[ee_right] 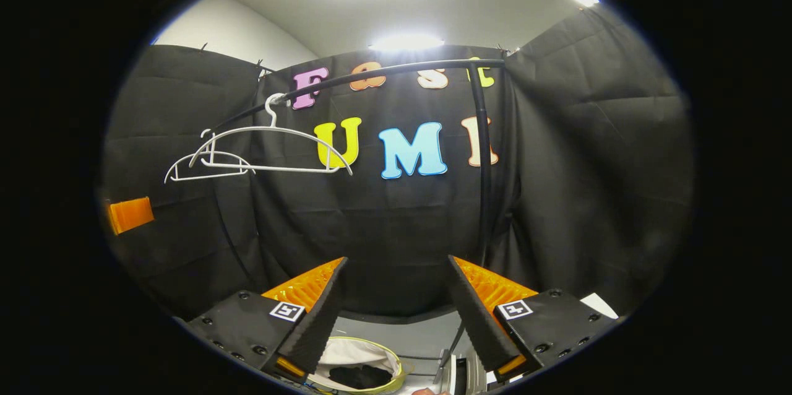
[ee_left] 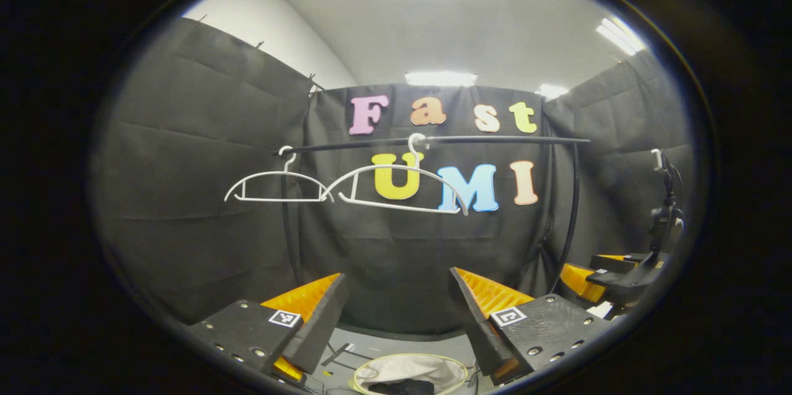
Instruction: Grasp the clothes on the hanger with both hands and then place them into the laundry hamper below.
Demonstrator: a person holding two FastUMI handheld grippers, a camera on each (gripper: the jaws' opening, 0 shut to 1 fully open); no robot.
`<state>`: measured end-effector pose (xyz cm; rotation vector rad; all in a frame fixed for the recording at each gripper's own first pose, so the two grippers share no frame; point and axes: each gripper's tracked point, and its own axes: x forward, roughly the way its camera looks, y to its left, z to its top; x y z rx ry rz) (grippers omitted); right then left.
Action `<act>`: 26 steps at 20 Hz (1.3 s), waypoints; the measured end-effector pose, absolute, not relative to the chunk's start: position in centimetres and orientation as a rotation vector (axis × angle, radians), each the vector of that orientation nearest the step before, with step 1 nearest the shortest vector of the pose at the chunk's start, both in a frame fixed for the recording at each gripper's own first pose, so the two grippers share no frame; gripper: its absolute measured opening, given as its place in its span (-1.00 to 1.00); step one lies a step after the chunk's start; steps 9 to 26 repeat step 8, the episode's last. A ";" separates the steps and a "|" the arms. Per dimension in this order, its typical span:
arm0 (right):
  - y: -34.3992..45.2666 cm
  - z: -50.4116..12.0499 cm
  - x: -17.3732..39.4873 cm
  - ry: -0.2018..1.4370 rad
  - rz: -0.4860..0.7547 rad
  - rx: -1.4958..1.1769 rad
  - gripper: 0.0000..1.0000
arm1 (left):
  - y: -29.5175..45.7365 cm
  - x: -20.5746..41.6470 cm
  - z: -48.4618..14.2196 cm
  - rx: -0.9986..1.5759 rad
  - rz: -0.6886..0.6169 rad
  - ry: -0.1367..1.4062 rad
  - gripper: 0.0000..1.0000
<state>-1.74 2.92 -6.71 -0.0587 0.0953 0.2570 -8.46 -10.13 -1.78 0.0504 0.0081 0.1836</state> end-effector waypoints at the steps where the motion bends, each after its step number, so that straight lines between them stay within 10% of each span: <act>1: 3.0 -6.8 -1.8 0.099 0.256 -0.061 0.94 | -9.8 -8.5 -2.0 0.050 0.182 0.010 0.89; 26: 2.8 -7.5 -2.1 0.106 0.220 -0.076 0.94 | -8.5 -7.8 -3.7 0.029 0.161 0.017 0.90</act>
